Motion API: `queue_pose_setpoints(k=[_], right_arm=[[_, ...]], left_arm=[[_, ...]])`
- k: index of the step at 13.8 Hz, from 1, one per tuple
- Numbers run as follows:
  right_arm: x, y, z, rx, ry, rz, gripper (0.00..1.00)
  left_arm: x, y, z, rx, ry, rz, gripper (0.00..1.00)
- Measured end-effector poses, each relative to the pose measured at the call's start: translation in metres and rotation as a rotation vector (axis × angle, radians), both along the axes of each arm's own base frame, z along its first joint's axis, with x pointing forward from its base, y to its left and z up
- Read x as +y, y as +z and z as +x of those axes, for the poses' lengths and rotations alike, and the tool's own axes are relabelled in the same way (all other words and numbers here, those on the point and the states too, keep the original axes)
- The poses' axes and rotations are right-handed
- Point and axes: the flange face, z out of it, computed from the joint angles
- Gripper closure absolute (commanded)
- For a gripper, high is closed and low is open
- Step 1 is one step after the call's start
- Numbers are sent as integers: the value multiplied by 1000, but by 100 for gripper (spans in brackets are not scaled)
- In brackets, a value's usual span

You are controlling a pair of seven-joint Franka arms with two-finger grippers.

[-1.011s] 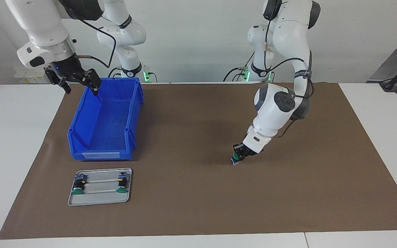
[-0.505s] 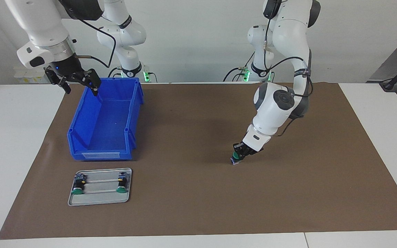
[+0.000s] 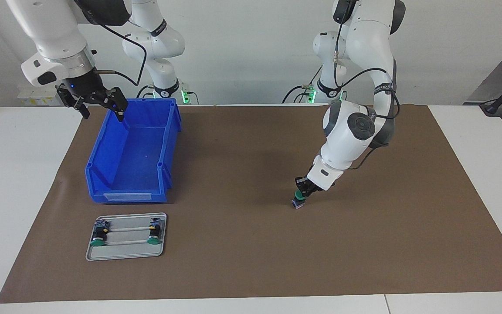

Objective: Place and press button with both arms
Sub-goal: 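Raise the left gripper off the green button and withdraw it, then reach the right gripper down to the green button and grasp it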

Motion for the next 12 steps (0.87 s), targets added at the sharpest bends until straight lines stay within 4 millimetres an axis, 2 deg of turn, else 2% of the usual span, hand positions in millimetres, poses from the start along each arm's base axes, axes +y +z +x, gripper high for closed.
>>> queue_pose_setpoints(k=[3, 5, 8, 10, 12], right_arm=[[0, 0, 0, 0, 0, 0, 0], [0, 0, 0, 0, 0, 0, 0], [0, 0, 0, 0, 0, 0, 0], [0, 0, 0, 0, 0, 0, 0], [-1, 0, 0, 0, -2, 0, 0]], left_arm=[[19, 26, -4, 40, 10, 21, 54], [48, 54, -9, 77, 33, 41, 38], [99, 91, -16, 102, 65, 59, 21], [133, 108, -19, 107, 67, 63, 18], [167, 124, -21, 79, -10, 59, 18]])
